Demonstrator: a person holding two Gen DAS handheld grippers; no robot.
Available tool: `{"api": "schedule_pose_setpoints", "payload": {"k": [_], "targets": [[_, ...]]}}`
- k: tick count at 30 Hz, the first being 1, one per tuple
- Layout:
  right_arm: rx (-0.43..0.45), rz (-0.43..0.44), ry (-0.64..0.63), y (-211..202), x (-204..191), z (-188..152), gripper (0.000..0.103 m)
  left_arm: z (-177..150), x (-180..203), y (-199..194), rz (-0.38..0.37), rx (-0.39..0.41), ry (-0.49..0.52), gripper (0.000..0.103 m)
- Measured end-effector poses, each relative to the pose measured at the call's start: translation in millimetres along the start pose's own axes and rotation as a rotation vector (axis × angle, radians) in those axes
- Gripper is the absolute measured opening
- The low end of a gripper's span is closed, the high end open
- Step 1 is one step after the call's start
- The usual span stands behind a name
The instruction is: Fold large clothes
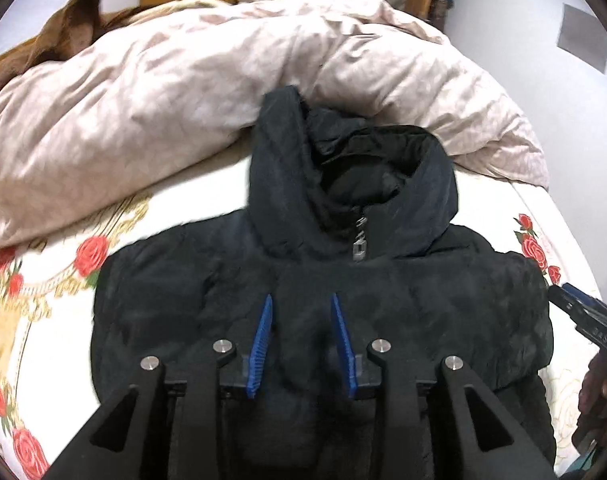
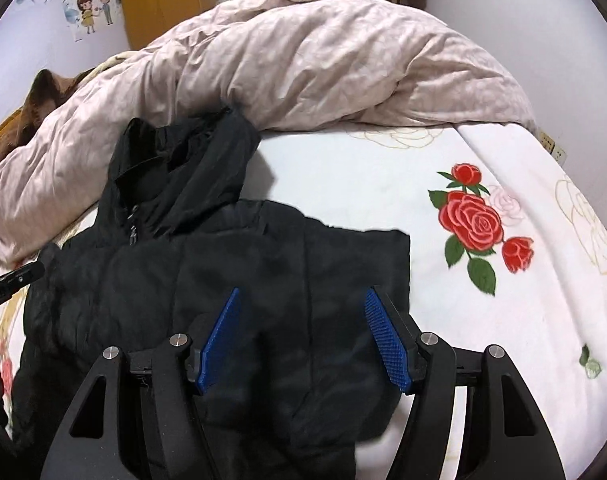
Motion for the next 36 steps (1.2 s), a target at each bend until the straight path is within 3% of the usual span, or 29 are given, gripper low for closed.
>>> {"api": "schedule_pose_setpoints", "payload": {"k": [2,6,11,18,25,30,36], "targets": [[-0.012,0.0,0.0,14,-2,7,0.065,3,13,19,-0.025,-0.023,0.033,0.032],[-0.102,-0.013,0.014,52,3,0,0.065,-9,14,62,0.025,-0.094,0.059,0.033],[-0.134,-0.031,0.006,74,6,-17,0.065,-15,19,73,0.056,-0.074,0.131,0.033],[-0.132,-0.046,0.019,60,9,-14,0.065,-12,17,62,0.068,-0.08,0.121,0.033],[-0.035,-0.013,-0.002,8,-6,-18,0.065,-14,10,22,0.07,-0.022,0.107,0.033],[-0.115,-0.011,-0.044,27,-20,-41,0.065,-36,3,41,0.091,-0.094,0.1,0.034],[-0.134,-0.022,-0.053,37,-21,-46,0.065,-41,3,45,0.092,-0.096,0.106,0.034]]}}
Point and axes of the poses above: each gripper's, at about its wrist camera, not at the fingertips, and y roughly the way its jaws point, x to its right, z to its top, the point moved 8 cm from there along y, roughly the way its jaws point, and after that the axes turned 4 degrees about -z, right-handed, at the moved point
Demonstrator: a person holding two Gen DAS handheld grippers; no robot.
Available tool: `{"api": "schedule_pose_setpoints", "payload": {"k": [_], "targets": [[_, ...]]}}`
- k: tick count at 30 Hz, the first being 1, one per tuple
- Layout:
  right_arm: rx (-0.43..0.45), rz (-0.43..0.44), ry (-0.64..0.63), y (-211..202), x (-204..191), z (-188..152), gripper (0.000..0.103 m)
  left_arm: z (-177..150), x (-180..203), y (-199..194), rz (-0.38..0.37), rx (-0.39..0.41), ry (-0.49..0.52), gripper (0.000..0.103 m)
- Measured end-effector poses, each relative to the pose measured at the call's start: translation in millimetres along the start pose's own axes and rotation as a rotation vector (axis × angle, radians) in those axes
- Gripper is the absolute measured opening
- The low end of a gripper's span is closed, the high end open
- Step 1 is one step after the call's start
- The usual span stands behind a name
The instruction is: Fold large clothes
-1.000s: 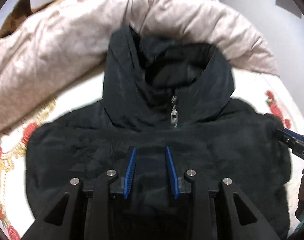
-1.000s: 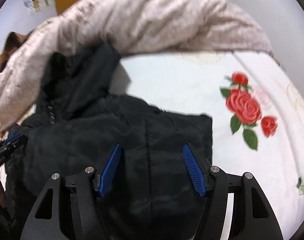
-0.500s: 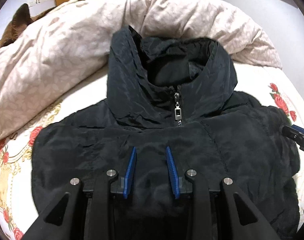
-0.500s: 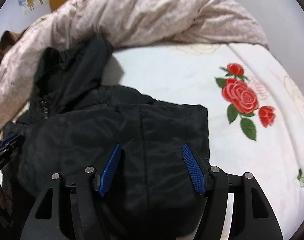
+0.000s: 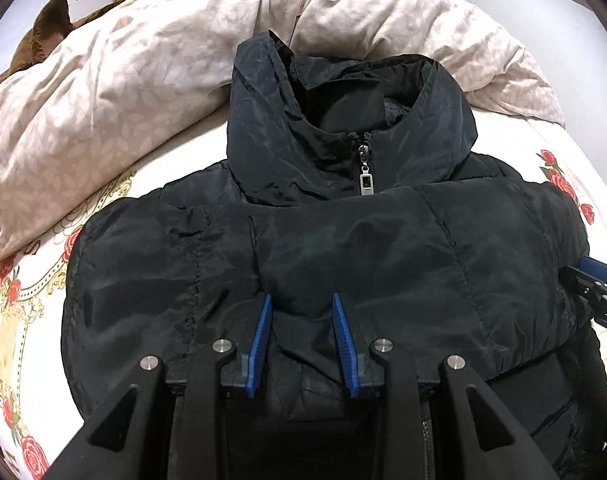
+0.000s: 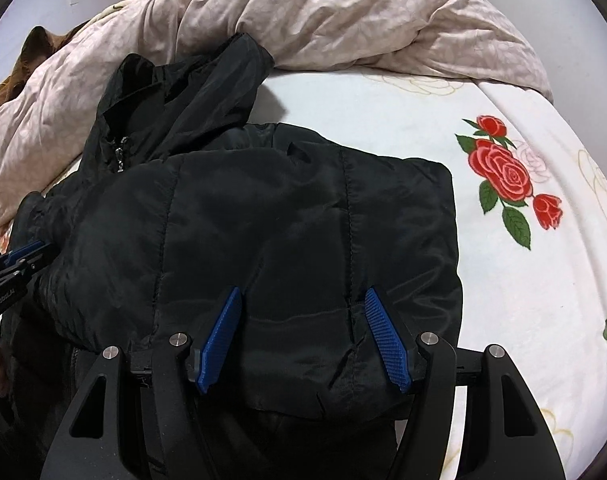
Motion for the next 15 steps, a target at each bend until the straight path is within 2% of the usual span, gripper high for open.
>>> {"api": "schedule_pose_setpoints", "payload": {"k": [7,15], "targets": [[0.002,-0.008,0.014,-20,-1,-1,0.065,0,-2,-16,0.003,-0.018,-0.021,0.034],[0.066,0.029,0.01,-81,-30,-15,0.065,-15,0,-76,-0.021,0.014,-0.034,0.033]]}}
Point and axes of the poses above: each gripper's, at about its wrist camera, not at the fingertips, and y roughly the way its jaws point, x to its right, z to its top, the point moved 8 cm from there along y, roughly the way its jaws point, and after that the axes turned 4 degrees about -z, right-handed, at the moved point
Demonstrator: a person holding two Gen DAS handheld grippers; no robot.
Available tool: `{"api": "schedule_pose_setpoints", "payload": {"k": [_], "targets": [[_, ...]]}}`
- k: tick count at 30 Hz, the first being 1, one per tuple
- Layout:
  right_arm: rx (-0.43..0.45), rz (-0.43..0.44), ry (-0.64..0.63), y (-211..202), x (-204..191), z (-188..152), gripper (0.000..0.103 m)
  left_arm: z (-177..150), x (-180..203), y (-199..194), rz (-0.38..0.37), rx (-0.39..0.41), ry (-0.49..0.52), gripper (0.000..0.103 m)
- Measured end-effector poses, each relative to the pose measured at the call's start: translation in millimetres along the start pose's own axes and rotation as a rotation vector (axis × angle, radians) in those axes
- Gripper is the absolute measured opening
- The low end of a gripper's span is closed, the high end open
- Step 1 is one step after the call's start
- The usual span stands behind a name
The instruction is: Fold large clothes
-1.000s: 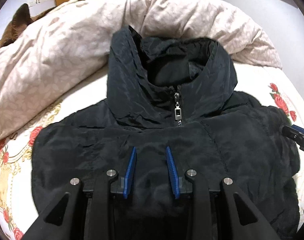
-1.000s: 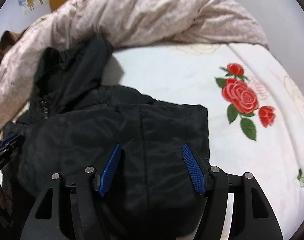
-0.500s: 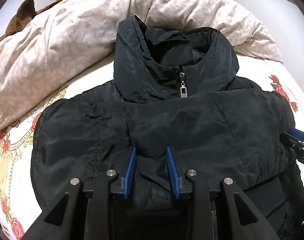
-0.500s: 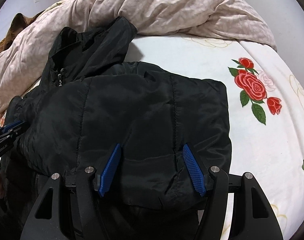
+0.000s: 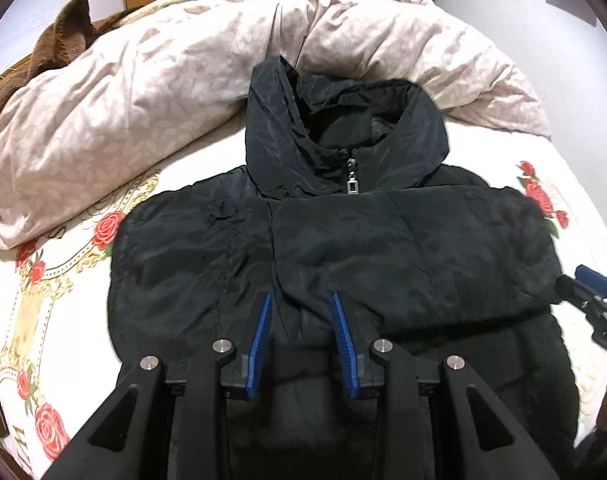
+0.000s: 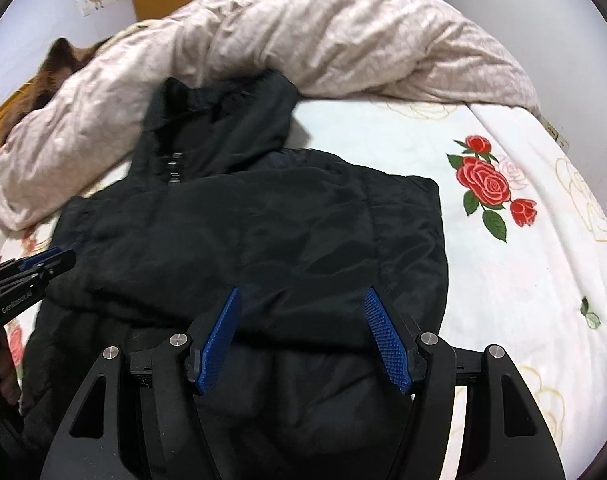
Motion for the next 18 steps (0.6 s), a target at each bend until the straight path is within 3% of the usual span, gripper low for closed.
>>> {"api": "schedule_pose_setpoints", "payload": {"k": [10,18], "targets": [[0.065,0.059,-0.04,-69,-46,2,0.065,-4,2,-75,-0.04,0.071,-0.004,0.034],[0.094,0.103,-0.065,-85,-64,27,0.065,22,-3,-90,-0.052,0.113,0.007,0.038]]}}
Point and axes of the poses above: each gripper's, at about its wrist camera, not at the fingertips, and y roughly the way its jaws point, x to its right, z to its top, the point moved 8 cm from there along y, roughly the way its jaws point, and after that the axes turned 4 degrees about -z, right-handed, at the moved point
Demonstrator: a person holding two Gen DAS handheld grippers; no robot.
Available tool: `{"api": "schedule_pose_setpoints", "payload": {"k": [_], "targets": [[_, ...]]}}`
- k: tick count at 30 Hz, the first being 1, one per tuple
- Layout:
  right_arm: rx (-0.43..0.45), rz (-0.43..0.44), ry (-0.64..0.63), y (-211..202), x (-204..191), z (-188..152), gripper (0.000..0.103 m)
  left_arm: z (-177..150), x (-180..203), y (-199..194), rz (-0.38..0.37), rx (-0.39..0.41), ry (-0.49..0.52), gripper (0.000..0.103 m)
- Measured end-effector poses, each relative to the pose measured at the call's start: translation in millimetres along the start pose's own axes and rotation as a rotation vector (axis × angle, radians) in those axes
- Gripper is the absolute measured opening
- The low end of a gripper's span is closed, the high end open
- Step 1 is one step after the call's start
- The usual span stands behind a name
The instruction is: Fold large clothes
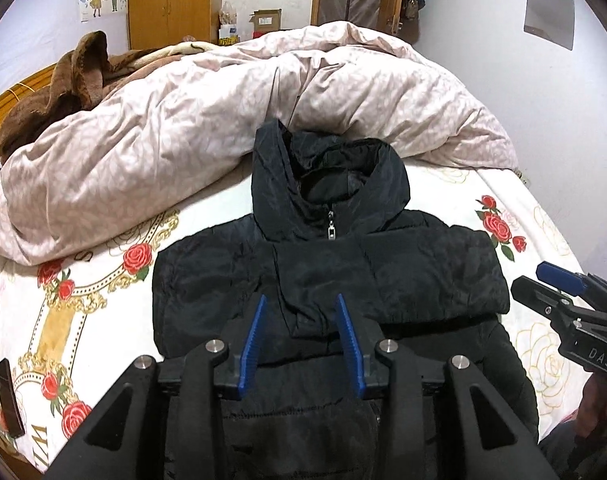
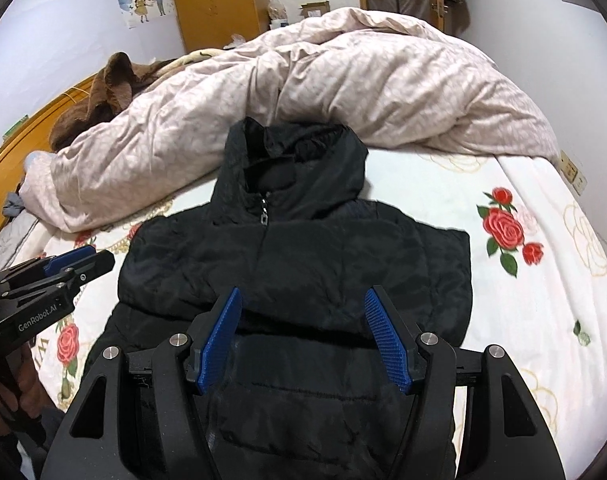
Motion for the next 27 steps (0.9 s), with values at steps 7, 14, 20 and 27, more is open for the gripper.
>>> {"api": "schedule_pose_setpoints", "payload": {"k": [7,14,20,27], "targets": [[0.015,0.012,-0.016,18,-2,38,0.065,27,-9,25,-0.013,-0.016,0.015,0.048],[-0.003,0.01,-0.011,65,4,74,0.065,63,-26,77,-0.014,-0.044,0.024,0.052],[-0.023,-0.011,-0.02,121,19,106,0.065,95,-39,137,-0.021,-0.077,0.018,0.052],[-0.068,-0.016,0.013,195,43,144,0.065,140,-56,208,0.004,-0.08,-0.02,0.056]]}}
Point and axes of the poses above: each gripper's, at about its wrist camera, not at the fingertips, and y roughly the way its jaws point, x to its right, z to its top, the point moved 8 cm from there along y, roughly the way its jaws point, and after that the axes turned 4 degrees about -z, right-handed, at the moved point
